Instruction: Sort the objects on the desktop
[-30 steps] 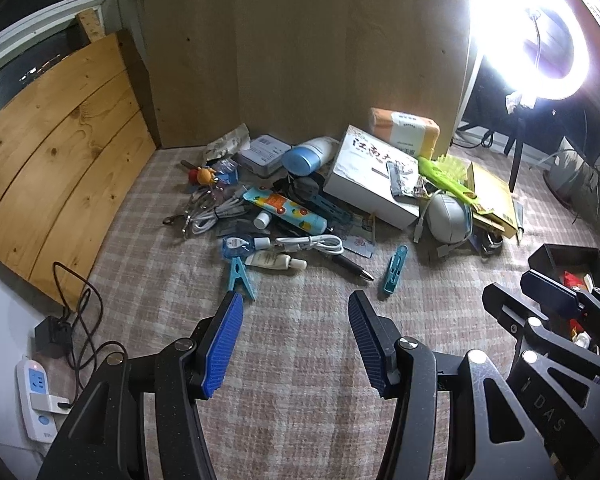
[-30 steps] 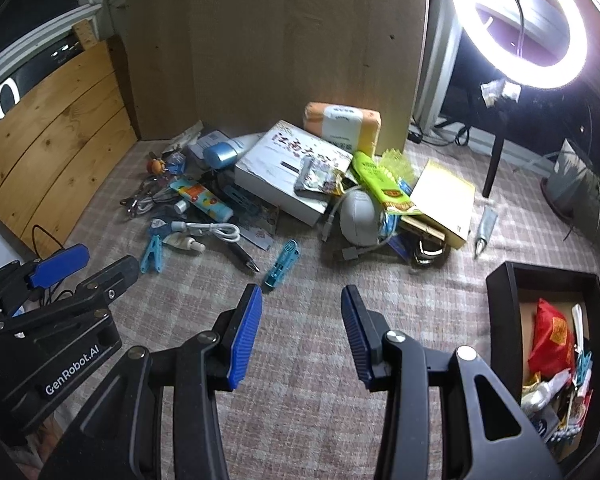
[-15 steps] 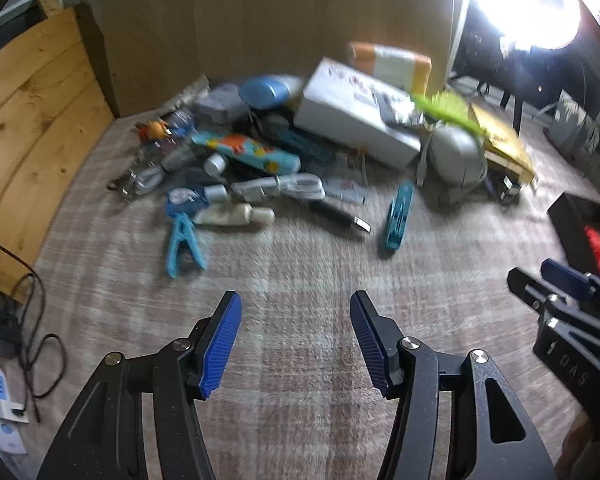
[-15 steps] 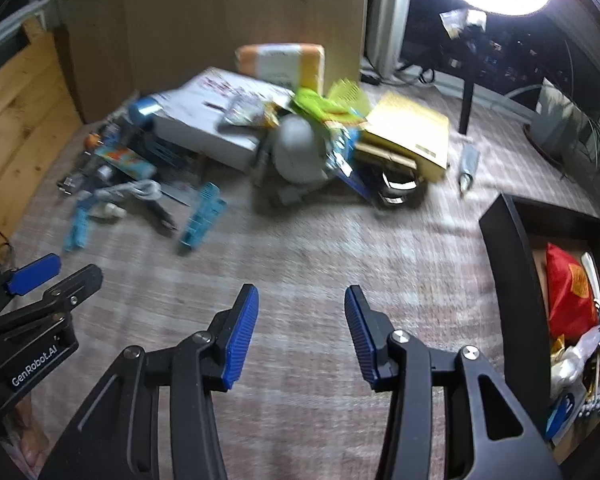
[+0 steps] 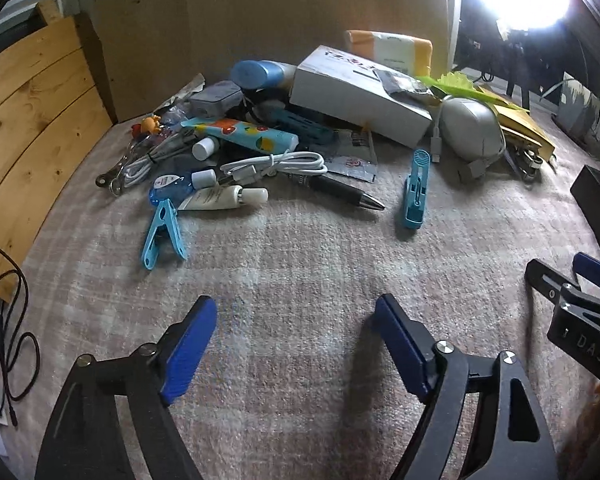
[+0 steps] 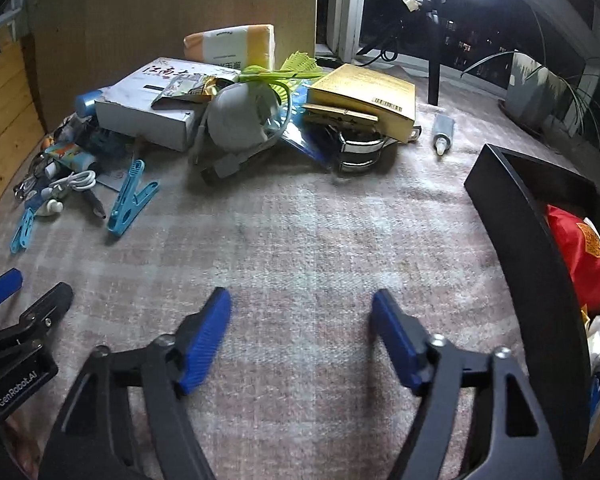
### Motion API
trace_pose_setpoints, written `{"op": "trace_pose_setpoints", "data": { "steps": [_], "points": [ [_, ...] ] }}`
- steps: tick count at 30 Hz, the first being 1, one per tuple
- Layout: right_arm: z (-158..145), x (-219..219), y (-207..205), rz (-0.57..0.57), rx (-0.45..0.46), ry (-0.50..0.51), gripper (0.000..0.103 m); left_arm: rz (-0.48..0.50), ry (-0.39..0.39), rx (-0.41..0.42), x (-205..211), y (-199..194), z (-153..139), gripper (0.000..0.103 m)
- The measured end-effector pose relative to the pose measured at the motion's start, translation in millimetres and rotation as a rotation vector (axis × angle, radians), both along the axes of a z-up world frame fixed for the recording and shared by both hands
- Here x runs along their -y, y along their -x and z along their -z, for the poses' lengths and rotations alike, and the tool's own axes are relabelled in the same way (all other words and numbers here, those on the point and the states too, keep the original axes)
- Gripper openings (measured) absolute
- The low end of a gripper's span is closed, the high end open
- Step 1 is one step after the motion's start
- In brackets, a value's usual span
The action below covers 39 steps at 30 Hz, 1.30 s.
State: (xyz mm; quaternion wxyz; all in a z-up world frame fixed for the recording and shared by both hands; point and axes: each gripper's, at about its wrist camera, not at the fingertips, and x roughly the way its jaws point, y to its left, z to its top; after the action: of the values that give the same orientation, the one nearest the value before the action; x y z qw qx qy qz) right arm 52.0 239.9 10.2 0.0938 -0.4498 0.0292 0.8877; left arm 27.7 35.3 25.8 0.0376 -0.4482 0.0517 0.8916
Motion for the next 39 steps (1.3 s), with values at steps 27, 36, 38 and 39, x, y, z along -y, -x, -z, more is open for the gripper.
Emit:
{"op": "trace_pose_setpoints", "data": {
  "steps": [27,36,38,39],
  "points": [
    [6,-13,5,0.057,0.005,0.02,0.103,-0.071,-0.055,0.022,12,1,7,0.103],
    [6,-14,5,0.057,0.005,0.02,0.103,-0.072,-0.055,0.022,12,1,7,0.103],
    [6,-14,5,0.058,0.005,0.02,0.103,-0.072,-0.055,0.022,12,1,7,0.103],
    [6,-14,5,0.058,0.005,0.02,0.103,-0.072,-0.055,0.022,12,1,7,0.103]
  ]
}}
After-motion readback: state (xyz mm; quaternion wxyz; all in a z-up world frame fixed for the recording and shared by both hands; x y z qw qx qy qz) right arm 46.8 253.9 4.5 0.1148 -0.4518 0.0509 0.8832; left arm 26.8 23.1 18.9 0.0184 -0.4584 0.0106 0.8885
